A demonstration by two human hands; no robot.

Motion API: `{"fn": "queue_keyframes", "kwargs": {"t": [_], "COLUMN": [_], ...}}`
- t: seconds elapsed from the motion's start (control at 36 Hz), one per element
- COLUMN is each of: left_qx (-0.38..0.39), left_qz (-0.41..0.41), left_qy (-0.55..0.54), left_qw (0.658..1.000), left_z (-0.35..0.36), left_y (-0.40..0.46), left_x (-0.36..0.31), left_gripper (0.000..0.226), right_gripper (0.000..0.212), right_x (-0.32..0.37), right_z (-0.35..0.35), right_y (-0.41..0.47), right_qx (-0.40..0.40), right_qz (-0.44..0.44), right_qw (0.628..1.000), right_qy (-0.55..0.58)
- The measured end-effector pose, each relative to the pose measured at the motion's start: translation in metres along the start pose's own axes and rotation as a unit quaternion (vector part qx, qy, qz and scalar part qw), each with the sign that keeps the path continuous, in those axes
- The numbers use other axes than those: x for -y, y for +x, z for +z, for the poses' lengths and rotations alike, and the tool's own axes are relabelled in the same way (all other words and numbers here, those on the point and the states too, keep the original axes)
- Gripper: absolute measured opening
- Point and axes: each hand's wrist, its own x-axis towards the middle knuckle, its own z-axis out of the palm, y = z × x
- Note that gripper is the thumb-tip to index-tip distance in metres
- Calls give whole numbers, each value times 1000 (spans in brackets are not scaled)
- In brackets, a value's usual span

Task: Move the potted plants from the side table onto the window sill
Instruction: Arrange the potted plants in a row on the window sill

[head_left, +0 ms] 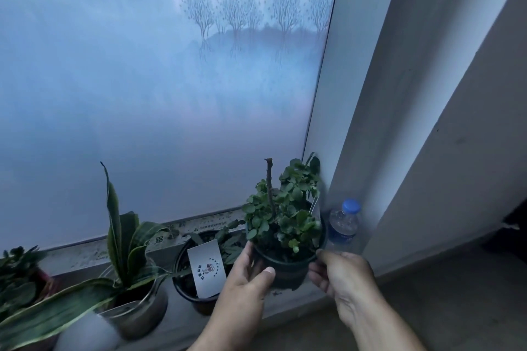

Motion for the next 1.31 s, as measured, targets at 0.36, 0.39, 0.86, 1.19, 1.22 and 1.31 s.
{"fn": "queue_keyframes", "kwargs": {"t": [0.36,0.39,0.86,1.19,1.22,1.31], "left_qx": [-65,-57,-25,-17,-10,3], "left_qz": [22,22,27,22,24,16], "left_qy": [47,44,55,12,21,39], "left_qw": [997,997,998,1000,999,999], "left_z": [18,19,15,0,1,2], "left_y": [-7,-7,-17,-4,-4,-4], "left_x": [7,5,6,11,13,13], "left_gripper": [63,64,58,57,58,56], "right_gripper": [12,11,12,16,14,12], "right_x": [3,2,-3,-10,-9,-8], "right_z": [6,6,9,15,15,16], "right_y": [-1,0,-3,-12,-12,-11], "right_qx": [-11,-8,-5,9,8,-1], "right_qz": [-66,-63,-48,-28,-30,-41], "right_qw": [996,996,998,1000,999,999], "right_qy": [-66,-60,-39,-9,-10,-18]}}
